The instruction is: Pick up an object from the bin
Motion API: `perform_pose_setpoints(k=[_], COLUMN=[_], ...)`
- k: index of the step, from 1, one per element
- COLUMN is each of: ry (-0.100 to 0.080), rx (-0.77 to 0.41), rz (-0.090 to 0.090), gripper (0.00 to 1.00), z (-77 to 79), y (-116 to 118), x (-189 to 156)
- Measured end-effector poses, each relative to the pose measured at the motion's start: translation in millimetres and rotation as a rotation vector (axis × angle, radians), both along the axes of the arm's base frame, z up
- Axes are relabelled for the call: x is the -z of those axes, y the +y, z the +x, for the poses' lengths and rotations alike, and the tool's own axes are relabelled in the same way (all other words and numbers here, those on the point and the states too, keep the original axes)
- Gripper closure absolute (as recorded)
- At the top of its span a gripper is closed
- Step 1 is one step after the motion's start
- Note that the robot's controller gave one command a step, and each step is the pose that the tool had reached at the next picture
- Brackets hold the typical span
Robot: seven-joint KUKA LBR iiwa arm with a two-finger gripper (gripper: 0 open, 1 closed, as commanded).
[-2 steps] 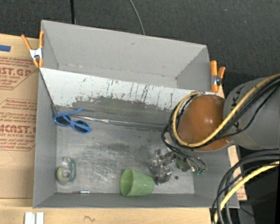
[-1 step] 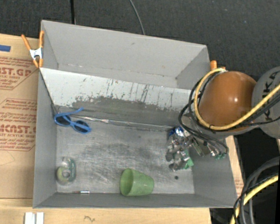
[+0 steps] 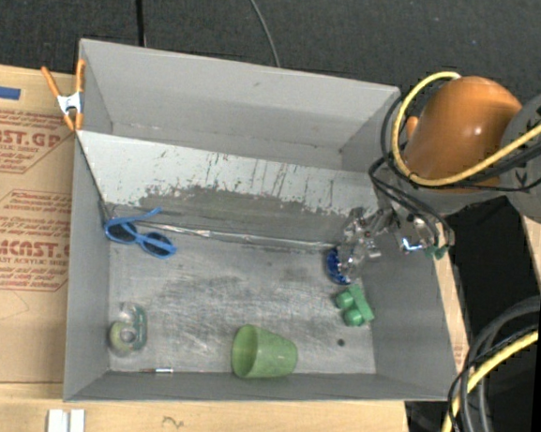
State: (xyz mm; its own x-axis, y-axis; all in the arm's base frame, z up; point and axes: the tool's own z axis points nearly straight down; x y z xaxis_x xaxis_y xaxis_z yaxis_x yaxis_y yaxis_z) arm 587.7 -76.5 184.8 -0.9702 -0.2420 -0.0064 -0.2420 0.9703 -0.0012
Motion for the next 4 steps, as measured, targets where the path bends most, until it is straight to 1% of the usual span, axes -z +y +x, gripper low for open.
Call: perform_pose_setpoints(k=[1, 2, 3, 4], ry=[0.000, 0.005, 0.003, 0.011], rx=[-0.198, -0.140, -0.137, -0.334], rz=[-0.003, 0.002, 0.000, 0.001], gripper=[1.00, 1.00, 0.00, 0.00], z=[-34.8, 6.2, 5.6, -66.9], y=[-43, -13, -16, -50], x=[-65, -20, -23, 62])
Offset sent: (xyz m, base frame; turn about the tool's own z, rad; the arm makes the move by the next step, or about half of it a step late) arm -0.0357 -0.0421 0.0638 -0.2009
